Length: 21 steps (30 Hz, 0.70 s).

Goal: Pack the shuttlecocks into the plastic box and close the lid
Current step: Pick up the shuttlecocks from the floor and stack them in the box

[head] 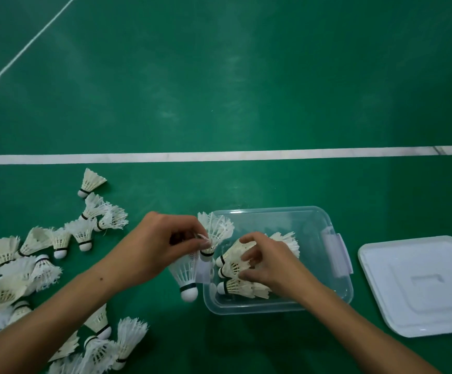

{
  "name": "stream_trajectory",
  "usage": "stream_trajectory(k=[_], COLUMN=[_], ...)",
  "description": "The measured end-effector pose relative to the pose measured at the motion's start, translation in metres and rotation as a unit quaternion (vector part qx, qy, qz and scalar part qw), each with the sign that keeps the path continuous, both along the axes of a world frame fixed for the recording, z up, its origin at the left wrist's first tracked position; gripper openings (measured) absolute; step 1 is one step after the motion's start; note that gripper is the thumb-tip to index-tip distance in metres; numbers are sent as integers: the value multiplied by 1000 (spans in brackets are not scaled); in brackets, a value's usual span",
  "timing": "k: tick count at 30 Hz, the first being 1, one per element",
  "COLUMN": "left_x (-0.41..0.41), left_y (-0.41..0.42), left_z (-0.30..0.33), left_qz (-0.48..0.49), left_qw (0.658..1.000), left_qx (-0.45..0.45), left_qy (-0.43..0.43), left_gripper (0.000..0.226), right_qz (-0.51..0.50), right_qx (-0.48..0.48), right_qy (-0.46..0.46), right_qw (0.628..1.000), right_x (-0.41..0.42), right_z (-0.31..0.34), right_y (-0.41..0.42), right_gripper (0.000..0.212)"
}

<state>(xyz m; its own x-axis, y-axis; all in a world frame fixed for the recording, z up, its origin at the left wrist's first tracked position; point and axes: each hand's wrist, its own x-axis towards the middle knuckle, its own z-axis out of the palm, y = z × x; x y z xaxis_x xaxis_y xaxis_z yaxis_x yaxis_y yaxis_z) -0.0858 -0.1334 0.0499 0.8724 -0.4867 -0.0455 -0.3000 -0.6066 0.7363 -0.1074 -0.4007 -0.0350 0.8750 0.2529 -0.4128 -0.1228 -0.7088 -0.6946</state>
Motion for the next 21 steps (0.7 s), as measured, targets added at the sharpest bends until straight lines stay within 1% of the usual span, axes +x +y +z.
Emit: stream_trajectory(k=[2,4,5,7,9,11,14,17,18,21], left_x=[7,17,22,33,39,42,41,41,41,41], left_y=[-9,-21,-27,-39,-48,-54,-57,-46,-41,-25], left_z=[5,9,10,11,11,10,8,7,7,6], left_qz=[-17,-41,-56,-86,-106,-117,-109,-63,-45,-9], left_qw=[1000,999,998,995,992,992,993,997,998,999], left_qx=[18,35,42,53,59,52,36,-2,-12,-3], left_qy=[-5,-1,2,6,17,22,25,44,48,46], left_gripper=[20,16,13,11,11,10,15,39,42,35], right_qz=[-41,-77,-70,-18,20,15,-15,-69,-87,-87], right_qx=[26,76,92,88,67,63,79,60,47,-1], right_qy=[-31,-103,-140,-189,-224,-248,-253,-238,-223,-181], right_qw=[998,989,983,978,972,966,964,967,970,980], right_x=[-1,-2,-1,0,3,3,0,-6,-8,-13], right_z=[23,51,63,77,74,64,52,37,29,6], right_y=[-15,-28,-31,-30,-24,-19,-21,-31,-34,-34], right_gripper=[64,60,60,60,58,50,44,45,45,47])
